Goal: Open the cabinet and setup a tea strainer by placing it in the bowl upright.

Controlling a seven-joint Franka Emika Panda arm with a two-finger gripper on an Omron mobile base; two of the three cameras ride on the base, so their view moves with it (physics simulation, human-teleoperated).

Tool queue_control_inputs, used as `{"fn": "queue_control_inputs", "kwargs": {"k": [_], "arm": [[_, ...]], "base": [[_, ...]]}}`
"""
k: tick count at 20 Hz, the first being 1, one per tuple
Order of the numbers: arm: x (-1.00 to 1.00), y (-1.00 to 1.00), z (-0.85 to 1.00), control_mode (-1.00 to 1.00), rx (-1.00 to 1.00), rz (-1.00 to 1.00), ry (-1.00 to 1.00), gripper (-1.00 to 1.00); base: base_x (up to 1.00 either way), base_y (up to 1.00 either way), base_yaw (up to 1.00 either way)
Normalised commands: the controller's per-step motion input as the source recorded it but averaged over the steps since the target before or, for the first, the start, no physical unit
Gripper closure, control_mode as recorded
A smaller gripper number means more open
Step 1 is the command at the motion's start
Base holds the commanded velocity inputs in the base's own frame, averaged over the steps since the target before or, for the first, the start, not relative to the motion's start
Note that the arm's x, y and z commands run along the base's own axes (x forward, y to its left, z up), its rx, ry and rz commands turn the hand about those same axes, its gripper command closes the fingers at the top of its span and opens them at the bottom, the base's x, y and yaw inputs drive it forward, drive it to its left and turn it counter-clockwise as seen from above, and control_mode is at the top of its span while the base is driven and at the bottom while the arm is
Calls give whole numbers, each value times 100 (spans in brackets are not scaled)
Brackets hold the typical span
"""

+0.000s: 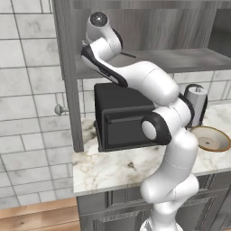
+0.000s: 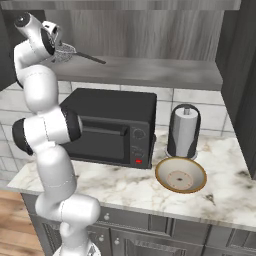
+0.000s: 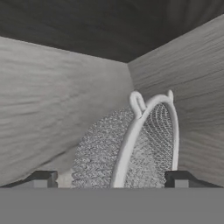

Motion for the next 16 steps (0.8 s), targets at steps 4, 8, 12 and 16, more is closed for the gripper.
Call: {"fn": "queue_control_inputs", "kwargs": {"k": [4, 8, 12, 16], "arm": [[16, 11, 0, -100, 0, 1, 0, 100], [9, 5, 0, -100, 0, 0, 0, 100], [0, 0, 0, -100, 0, 0, 0, 100], [2, -16, -12, -100, -6, 0, 0, 100]], "base": [[0, 0, 0], [0, 0, 0], [0, 0, 0], [0, 0, 0]]}}
